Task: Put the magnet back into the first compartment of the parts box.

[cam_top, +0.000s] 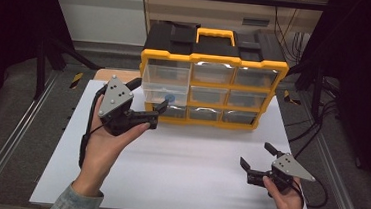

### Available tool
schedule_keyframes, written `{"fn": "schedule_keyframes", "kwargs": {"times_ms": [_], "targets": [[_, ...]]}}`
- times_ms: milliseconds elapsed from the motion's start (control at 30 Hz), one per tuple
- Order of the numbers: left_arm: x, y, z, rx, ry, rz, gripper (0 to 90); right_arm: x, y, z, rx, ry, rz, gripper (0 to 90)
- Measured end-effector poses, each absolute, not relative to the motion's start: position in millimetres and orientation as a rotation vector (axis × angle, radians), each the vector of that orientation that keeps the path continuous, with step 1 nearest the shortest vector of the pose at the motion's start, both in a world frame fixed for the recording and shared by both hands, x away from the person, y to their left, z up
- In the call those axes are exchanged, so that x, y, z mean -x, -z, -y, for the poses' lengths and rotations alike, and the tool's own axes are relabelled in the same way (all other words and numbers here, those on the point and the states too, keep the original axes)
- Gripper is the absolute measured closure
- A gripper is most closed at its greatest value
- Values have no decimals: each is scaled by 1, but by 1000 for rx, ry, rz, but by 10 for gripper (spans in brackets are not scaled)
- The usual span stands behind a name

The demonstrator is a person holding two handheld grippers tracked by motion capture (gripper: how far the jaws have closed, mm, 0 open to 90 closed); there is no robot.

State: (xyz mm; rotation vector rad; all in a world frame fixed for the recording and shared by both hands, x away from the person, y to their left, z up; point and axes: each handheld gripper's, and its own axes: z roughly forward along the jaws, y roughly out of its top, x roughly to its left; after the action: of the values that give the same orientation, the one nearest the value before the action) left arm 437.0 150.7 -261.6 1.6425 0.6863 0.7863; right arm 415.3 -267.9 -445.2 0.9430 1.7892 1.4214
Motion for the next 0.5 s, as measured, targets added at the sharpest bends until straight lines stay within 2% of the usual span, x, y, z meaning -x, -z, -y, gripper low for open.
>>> {"fn": "schedule_keyframes", "kwargs": {"times_ms": [500], "targets": [[-427, 274, -152, -1662, -786, -690, 110, -415, 445, 267, -939, -1421, -1790, 30]]}}
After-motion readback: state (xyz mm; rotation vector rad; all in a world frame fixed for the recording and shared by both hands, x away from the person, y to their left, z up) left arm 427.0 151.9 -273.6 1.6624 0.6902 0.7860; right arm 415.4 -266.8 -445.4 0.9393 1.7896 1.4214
